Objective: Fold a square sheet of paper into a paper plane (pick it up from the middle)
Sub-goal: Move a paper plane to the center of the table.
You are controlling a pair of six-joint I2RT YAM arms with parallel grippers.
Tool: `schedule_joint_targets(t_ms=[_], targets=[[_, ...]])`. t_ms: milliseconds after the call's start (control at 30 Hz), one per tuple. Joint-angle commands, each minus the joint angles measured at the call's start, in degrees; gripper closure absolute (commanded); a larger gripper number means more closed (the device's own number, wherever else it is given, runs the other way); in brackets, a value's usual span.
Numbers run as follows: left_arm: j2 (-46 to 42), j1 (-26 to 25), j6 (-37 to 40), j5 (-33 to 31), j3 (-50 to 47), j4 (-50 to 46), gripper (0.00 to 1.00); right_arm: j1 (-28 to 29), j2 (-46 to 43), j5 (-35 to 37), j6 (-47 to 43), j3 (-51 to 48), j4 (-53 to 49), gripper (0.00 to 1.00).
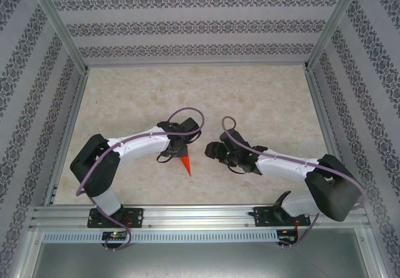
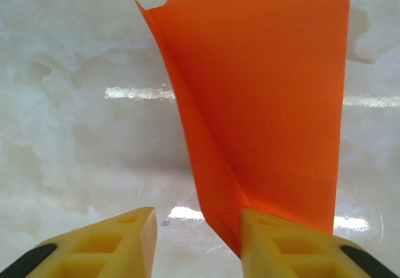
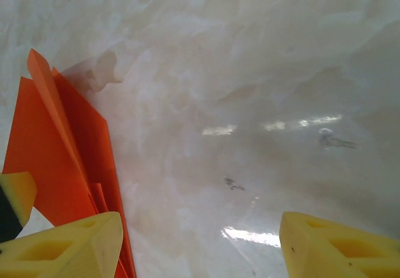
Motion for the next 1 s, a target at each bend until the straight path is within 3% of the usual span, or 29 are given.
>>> schedule_joint_targets(t_ms=[0,200,333,967], targets=[[-3.32,1.29,-0.89,0.7,-1.82,2.96,0.69,1.03,2.24,-4.3,-2.79,2.78,2.7,0.34],[-6.08,3.39,-0.23,4.35,-6.27,7.93,0.88,2.86,8.85,-11.56,-4.48,6.28,8.3,0.42],[-6.83,4.26,0.13,5.81,-7.78,9.48,0.92,4.76,13.08,-12.67,-5.91,10.11,8.2,0.46],[-9.27,6.42,1.09,8.91,-11.87,13.14,0.93,6.14,23.09,-17.28,-10.17,18.07,7.03,0.53]])
